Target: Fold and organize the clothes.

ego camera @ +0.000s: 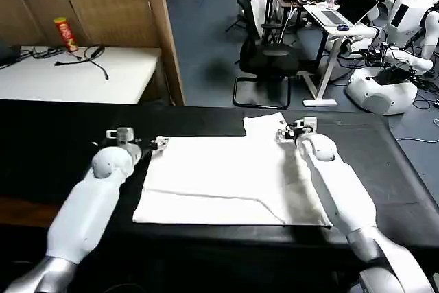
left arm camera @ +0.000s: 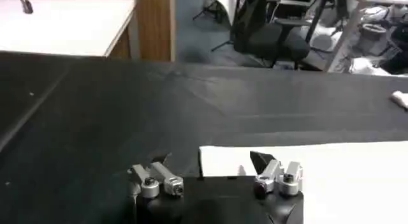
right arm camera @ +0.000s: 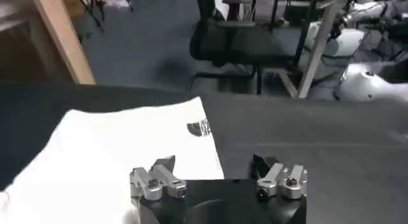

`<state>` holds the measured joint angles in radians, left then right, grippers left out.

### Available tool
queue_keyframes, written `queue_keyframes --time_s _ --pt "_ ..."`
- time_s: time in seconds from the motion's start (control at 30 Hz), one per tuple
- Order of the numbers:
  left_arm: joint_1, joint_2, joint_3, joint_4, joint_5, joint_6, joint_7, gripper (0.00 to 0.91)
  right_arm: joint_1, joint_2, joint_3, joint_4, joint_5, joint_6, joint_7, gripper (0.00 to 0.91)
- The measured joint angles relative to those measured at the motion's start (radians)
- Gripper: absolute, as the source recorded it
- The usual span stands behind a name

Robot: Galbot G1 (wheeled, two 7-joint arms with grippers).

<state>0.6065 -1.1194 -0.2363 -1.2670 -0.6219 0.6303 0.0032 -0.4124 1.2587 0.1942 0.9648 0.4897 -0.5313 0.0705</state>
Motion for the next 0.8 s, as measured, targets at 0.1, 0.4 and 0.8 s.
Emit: queue_keyframes --time_s 0.1,0.4,0.8 --pt "-0.005 -0.007 0.003 0.013 0.008 -0.005 0.002 0.146 0.002 0.004 0.000 -0.008 -0.002 0.000 -0.006 0.536" --pt "-0.006 -0.007 0.009 0.013 0.022 -0.006 0.014 0.039 -0.011 0.001 0.007 0.007 -0.002 0.017 -0.029 0.029" --pt "0.018 0.006 -0.005 -0.031 0.016 -0.013 0.005 0.010 -0.074 -0.058 0.013 0.146 0.029 0.076 -0.061 0.000"
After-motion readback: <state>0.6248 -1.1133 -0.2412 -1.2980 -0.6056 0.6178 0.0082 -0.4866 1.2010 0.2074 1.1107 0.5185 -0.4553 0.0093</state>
